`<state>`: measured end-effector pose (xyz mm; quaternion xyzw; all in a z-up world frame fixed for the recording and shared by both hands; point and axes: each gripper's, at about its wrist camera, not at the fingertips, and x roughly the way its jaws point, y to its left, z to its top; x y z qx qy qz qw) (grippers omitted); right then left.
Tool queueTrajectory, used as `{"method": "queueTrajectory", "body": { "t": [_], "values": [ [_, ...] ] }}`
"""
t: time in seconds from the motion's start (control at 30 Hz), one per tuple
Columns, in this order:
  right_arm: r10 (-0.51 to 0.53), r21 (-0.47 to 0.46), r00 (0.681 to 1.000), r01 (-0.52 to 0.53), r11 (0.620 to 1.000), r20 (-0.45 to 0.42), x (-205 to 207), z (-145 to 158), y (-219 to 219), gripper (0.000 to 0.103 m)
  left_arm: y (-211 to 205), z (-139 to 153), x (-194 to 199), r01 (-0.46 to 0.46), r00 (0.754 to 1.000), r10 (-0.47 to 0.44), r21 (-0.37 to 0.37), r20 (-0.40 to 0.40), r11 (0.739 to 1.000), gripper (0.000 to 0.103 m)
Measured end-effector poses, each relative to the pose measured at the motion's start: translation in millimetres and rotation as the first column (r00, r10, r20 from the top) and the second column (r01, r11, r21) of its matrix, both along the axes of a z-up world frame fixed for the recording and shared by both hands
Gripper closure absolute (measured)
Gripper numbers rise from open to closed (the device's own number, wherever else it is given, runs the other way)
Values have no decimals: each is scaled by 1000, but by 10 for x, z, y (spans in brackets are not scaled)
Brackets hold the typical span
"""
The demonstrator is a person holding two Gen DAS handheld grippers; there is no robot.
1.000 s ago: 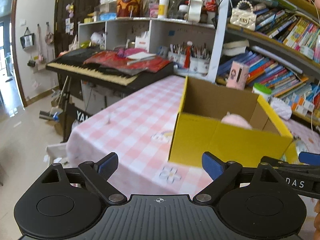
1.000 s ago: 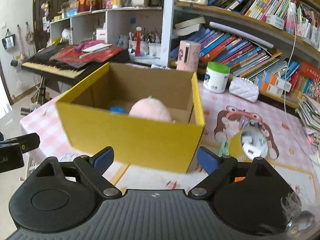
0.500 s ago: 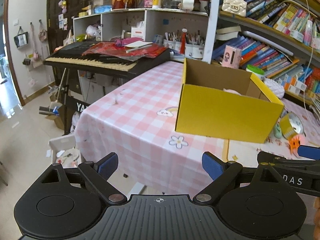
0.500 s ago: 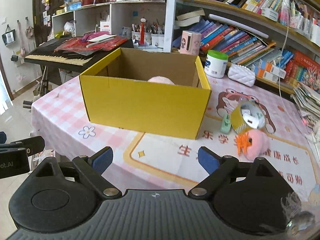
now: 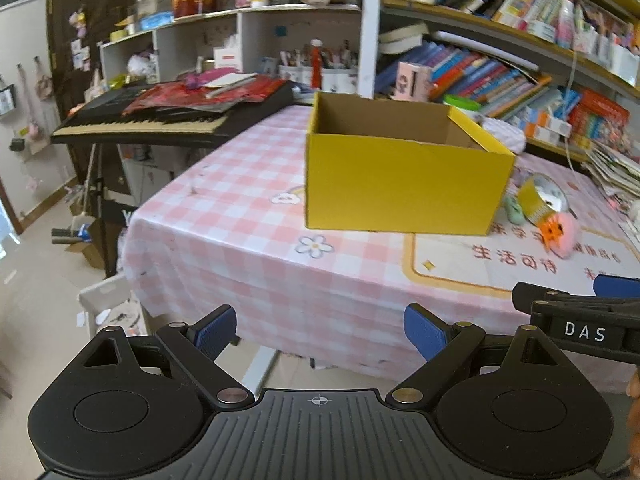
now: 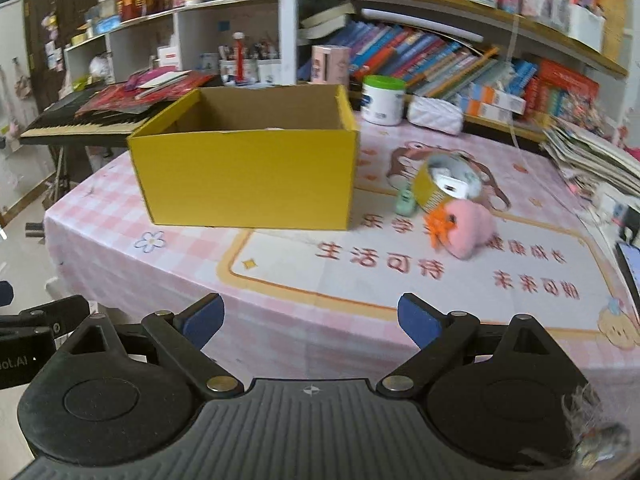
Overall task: Organize objects
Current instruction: 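Withdraw both open tools from the yellow box back over the table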
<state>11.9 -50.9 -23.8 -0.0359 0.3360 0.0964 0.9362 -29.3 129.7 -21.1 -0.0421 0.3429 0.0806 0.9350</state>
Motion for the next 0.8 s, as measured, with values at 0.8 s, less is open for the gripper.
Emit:
{"method": "queueTrajectory", "body": {
  "t": [0.8],
  "values": [
    [-254, -33, 967, 254, 967, 7, -176, 17, -802, 8, -711, -20, 291, 249, 969, -249, -24, 4, 968, 10]
  ]
}}
